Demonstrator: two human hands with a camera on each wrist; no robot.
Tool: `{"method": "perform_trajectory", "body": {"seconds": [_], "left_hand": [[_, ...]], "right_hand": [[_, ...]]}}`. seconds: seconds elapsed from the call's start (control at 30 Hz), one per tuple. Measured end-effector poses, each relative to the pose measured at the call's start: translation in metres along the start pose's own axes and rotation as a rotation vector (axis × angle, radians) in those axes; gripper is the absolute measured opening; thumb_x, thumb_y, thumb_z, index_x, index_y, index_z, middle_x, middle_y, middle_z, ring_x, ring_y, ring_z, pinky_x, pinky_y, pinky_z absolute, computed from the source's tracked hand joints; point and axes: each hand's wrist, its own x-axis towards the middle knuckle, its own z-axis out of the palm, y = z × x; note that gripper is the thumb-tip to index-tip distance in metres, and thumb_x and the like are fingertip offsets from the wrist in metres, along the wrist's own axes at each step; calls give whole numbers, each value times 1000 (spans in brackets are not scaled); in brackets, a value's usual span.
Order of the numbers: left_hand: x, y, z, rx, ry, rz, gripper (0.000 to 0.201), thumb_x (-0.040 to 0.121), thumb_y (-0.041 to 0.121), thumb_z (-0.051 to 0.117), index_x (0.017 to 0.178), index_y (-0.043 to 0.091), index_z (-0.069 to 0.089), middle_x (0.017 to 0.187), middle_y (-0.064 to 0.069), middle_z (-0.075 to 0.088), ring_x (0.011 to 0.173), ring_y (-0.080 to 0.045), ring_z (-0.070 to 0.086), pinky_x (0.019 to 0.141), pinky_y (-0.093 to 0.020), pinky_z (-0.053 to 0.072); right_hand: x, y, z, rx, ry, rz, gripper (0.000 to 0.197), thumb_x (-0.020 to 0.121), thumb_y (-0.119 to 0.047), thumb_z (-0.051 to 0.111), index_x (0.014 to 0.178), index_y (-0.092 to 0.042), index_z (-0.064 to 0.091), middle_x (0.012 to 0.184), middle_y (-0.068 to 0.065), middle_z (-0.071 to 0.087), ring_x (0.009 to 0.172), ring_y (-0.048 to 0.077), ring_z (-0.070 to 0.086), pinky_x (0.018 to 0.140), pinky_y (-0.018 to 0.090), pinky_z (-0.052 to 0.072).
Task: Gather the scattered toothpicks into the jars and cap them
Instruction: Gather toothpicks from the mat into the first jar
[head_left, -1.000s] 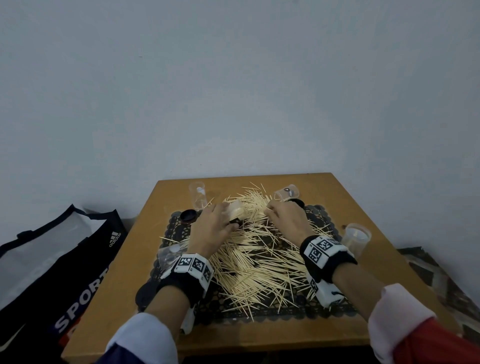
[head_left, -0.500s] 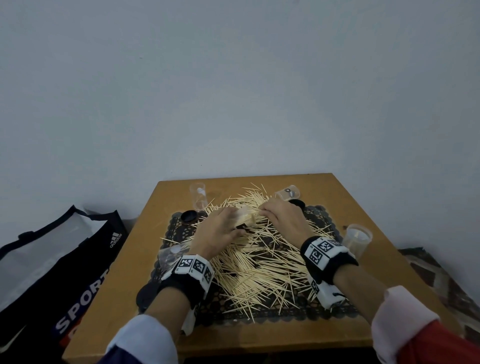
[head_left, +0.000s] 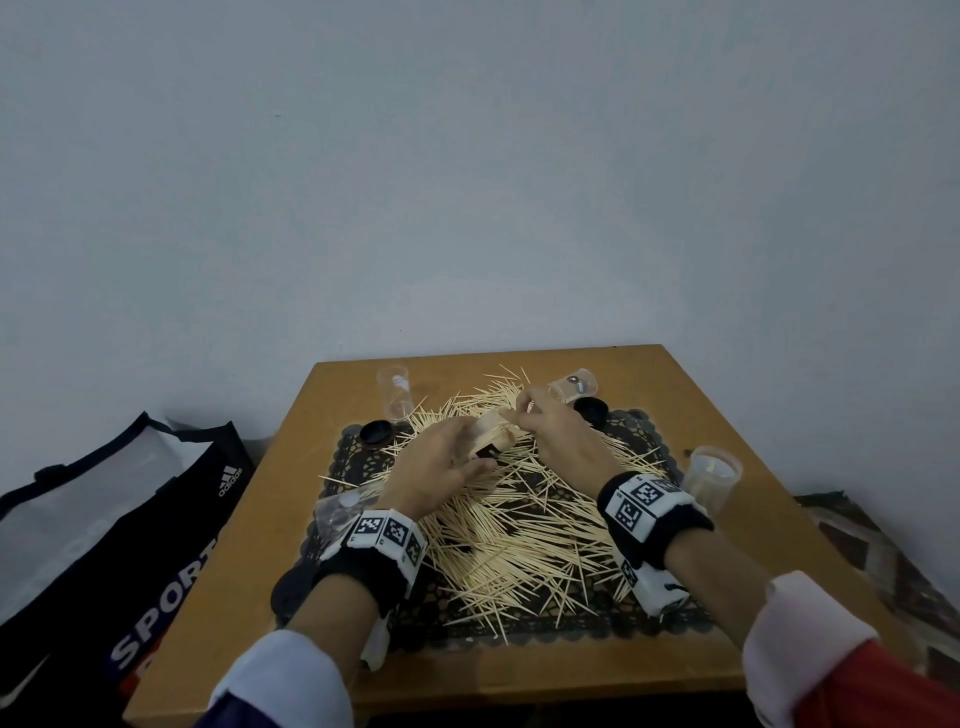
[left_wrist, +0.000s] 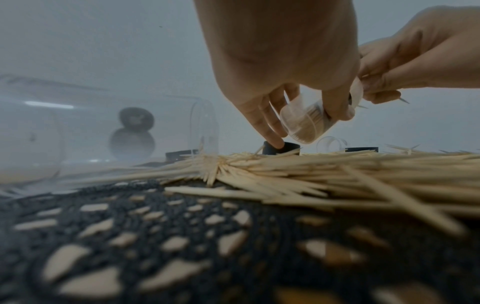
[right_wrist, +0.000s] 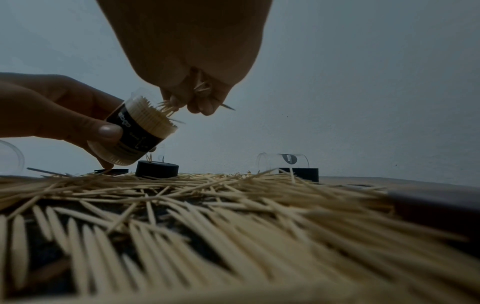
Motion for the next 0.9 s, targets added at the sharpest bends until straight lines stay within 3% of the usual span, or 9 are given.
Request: {"method": "perform_trajectory", "body": {"seconds": [0.13, 0.23, 0.3, 0.47, 0.57, 0.63, 0.7, 0.83, 0.9], "left_hand": [[0, 1, 0, -12, -35, 11, 68, 80, 52, 71, 133, 14, 52, 116, 1, 61, 99, -15, 57, 86, -34, 50], [-1, 4, -1, -27, -71, 43, 65, 81, 48, 73, 133, 15, 53, 115, 1, 63, 95, -15, 59, 81, -29, 51], [-2, 5, 0, -45, -76, 53, 62, 81, 46, 74, 132, 15, 54, 113, 1, 63, 93, -14, 60, 78, -26, 51], [-2, 6, -1, -90, -54, 38, 63, 80, 44, 75, 132, 14, 54, 113, 2, 63, 94, -14, 60, 79, -27, 51], [-2, 5, 0, -92, -48, 35, 66, 80, 46, 75, 133, 13, 53, 115, 1, 64, 97, -14, 60, 84, -31, 52], [-2, 6, 0, -92, -43, 28, 68, 79, 48, 75, 133, 13, 53, 116, 1, 64, 99, -15, 60, 86, -34, 52], [-1, 6, -1, -88, -25, 16, 68, 79, 49, 75, 133, 13, 53, 117, 1, 63, 101, -16, 59, 87, -35, 51], [-2, 8, -2, -45, 38, 18, 66, 83, 48, 71, 134, 10, 52, 119, -2, 62, 102, -16, 57, 85, -29, 46], [-3, 8, -3, -27, 70, 10, 66, 84, 49, 68, 135, 10, 51, 121, -2, 62, 105, -17, 57, 85, -28, 45]], "right_hand": [[0, -4, -4, 52, 91, -40, 24, 88, 4, 59, 108, -3, 69, 100, 6, 62, 81, 19, 60, 71, 27, 52], [-1, -4, -8, 91, 185, -29, 8, 86, -1, 65, 90, -6, 68, 91, 3, 67, 80, 16, 62, 72, 28, 51], [-1, -3, -7, 111, 205, -30, 7, 86, 0, 65, 85, -6, 68, 89, 2, 66, 79, 15, 61, 73, 30, 51], [0, 0, -2, 110, 181, -59, 29, 84, 13, 58, 106, -4, 68, 104, 7, 67, 93, 19, 64, 83, 35, 54], [0, 2, 1, 155, 91, -52, 58, 79, 22, 49, 127, -10, 58, 118, 7, 63, 103, 19, 62, 89, 35, 54], [-1, 0, 1, 156, 47, -48, 63, 83, 19, 45, 136, -15, 51, 125, 5, 60, 107, 19, 61, 89, 36, 54], [-1, -3, -1, 118, 34, -7, 58, 90, 10, 45, 141, -18, 45, 130, 5, 57, 99, 21, 62, 81, 39, 54], [-1, -9, -4, 104, -6, 167, 61, 95, -3, 43, 152, -18, 25, 144, 6, 43, 66, 9, 52, 60, 21, 44], [-1, -7, -3, 110, -63, 251, 68, 95, -7, 43, 155, -18, 13, 152, 6, 33, 65, 7, 52, 59, 22, 43]]}}
